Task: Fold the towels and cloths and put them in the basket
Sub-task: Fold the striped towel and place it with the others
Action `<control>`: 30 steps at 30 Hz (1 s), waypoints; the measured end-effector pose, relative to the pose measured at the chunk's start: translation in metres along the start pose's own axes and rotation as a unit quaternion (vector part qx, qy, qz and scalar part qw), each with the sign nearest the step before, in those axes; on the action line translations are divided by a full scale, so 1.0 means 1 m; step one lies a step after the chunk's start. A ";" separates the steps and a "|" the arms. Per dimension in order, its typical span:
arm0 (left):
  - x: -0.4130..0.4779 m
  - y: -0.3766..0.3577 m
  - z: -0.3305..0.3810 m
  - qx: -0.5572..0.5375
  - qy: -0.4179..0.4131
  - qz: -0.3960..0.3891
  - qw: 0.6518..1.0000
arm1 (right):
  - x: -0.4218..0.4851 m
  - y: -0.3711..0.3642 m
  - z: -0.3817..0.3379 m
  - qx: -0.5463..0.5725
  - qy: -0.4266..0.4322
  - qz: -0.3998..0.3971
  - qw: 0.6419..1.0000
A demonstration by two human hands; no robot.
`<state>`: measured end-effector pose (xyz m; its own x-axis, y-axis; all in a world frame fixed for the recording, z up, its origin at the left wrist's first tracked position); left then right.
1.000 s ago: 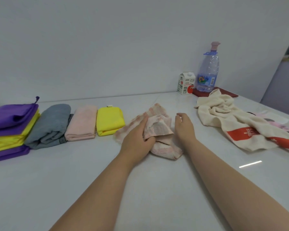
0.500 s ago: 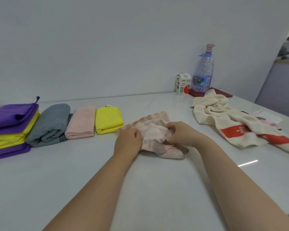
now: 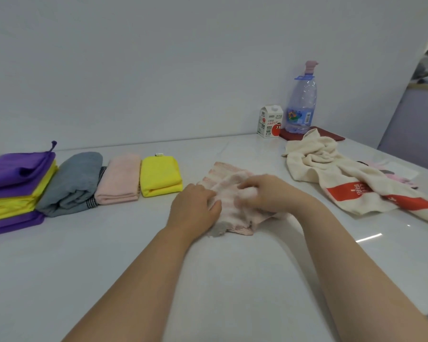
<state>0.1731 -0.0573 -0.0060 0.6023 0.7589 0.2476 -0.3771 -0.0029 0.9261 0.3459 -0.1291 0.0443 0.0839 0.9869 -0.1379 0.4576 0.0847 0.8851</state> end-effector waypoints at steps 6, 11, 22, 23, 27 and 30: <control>0.001 -0.009 0.000 -0.042 -0.099 -0.159 0.981 | 0.011 -0.005 0.024 -0.061 -0.041 -0.021 0.997; 0.000 -0.006 0.001 -0.060 -0.071 -0.096 0.991 | 0.015 -0.003 0.034 -0.132 -0.121 0.141 0.974; -0.005 0.000 0.009 -0.060 -0.024 0.028 0.998 | 0.016 -0.003 0.034 -0.024 -0.025 0.194 0.980; -0.007 0.001 0.009 -0.073 -0.025 0.032 0.997 | 0.016 -0.003 0.033 -0.042 -0.036 0.190 0.980; -0.002 0.015 0.014 -0.127 -0.006 0.084 0.988 | 0.012 0.005 0.028 -0.056 -0.012 0.358 0.932; 0.012 0.040 0.021 -0.208 0.023 0.142 0.968 | 0.006 0.016 0.014 -0.064 0.030 0.505 0.860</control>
<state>0.1796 -0.0621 0.0401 0.4052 0.7940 0.4533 -0.7786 0.0398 0.6262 0.3655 -0.1239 0.0513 0.3342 0.5707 0.7501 0.0769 -0.8097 0.5818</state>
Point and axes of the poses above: each hand's wrist, its own x-axis towards the middle knuckle, its own y-axis out of the back of the hand, z = x × y, the point moved 1 cm from there along x, towards the middle knuckle, and after that the axes turned 12 degrees about -z, right-handed, at the moved point
